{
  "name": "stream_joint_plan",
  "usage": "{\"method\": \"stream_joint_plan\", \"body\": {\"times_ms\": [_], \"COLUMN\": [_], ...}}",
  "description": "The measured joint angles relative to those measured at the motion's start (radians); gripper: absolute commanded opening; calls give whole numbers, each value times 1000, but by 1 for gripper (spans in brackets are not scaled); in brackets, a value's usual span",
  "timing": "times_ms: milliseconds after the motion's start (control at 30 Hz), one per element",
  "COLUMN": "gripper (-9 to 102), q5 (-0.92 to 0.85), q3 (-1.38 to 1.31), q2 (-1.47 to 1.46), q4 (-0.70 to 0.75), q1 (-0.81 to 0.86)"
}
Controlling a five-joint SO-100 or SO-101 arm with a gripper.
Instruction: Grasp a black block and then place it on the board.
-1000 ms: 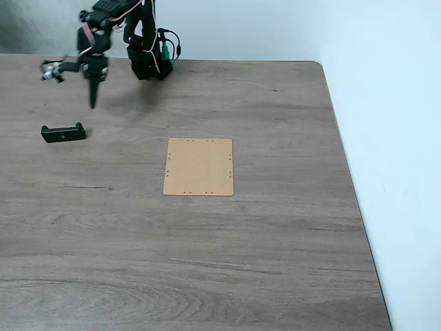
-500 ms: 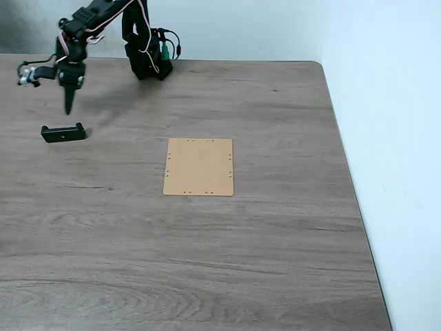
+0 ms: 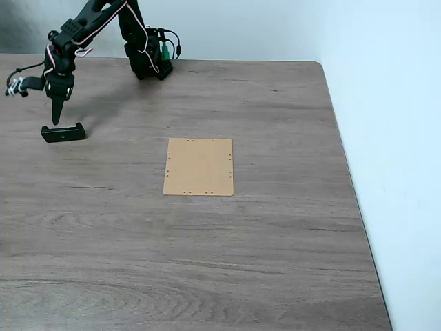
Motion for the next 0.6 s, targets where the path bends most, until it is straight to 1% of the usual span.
{"method": "stream_joint_plan", "body": {"times_ms": [600], "gripper": [23], "q5": [0], "q3": [-127], "q2": [-212], "q4": [-51], "q1": [-21]}}
